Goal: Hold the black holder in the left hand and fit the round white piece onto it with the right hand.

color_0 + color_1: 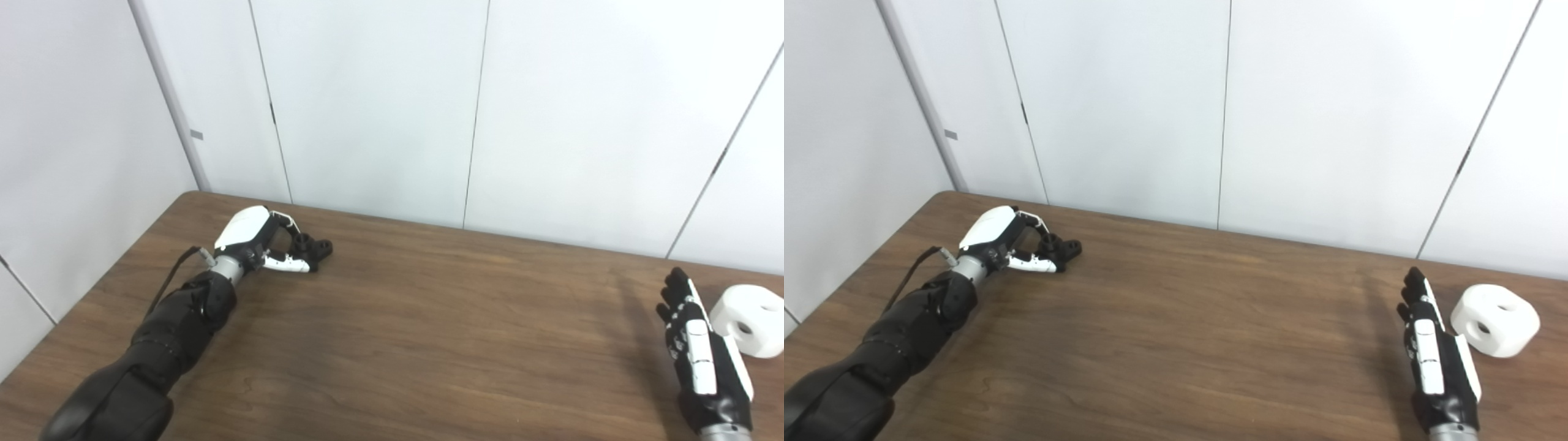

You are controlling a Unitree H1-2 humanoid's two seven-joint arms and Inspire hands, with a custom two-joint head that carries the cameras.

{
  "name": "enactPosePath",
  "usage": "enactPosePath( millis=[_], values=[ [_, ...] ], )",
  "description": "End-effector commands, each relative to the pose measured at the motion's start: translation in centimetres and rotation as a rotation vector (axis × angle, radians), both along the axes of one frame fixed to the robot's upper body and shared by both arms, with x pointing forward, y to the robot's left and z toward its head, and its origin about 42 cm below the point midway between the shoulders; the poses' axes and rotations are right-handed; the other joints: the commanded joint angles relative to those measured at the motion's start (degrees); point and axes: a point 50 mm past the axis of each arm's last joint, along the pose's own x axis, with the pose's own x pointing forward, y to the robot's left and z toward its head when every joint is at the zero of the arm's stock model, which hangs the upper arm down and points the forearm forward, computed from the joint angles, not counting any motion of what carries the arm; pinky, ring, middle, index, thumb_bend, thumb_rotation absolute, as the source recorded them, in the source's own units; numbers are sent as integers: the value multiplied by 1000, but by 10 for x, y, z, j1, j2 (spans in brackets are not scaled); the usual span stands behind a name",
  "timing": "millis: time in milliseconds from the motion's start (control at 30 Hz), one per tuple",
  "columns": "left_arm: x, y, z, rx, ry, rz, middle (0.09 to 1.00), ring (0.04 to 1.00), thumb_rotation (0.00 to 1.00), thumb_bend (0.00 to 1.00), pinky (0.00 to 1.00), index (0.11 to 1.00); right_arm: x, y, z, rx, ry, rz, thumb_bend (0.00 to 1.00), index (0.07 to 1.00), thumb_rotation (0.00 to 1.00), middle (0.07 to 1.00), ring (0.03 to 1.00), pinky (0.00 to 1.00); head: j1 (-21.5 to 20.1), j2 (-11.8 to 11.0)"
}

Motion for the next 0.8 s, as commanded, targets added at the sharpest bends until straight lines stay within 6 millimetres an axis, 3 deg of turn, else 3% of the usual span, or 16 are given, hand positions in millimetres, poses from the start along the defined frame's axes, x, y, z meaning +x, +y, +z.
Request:
enactPosePath(
  millis=[0,300,567,767],
  values=[
    [11,4,27,35,-58,-28,677,862,52,523,1000,483,-12,3,-20,22,46,-24,253,977,1000,994,999,989,3,0],
    [6,-4,29,3,-89,-70,712,917,50,523,1000,482,-12,5,-19,41,40,-20,244,973,1000,995,1000,993,-8,2],
    [-6,-48,12,-51,-91,-189,762,962,51,524,1000,482,-12,10,-19,49,29,-19,289,959,1000,988,1000,984,-48,8],
    [-19,-109,-5,-67,-68,-297,828,998,54,525,1000,480,-12,15,-17,37,25,-31,318,960,1000,980,992,970,-66,12]
  ],
)
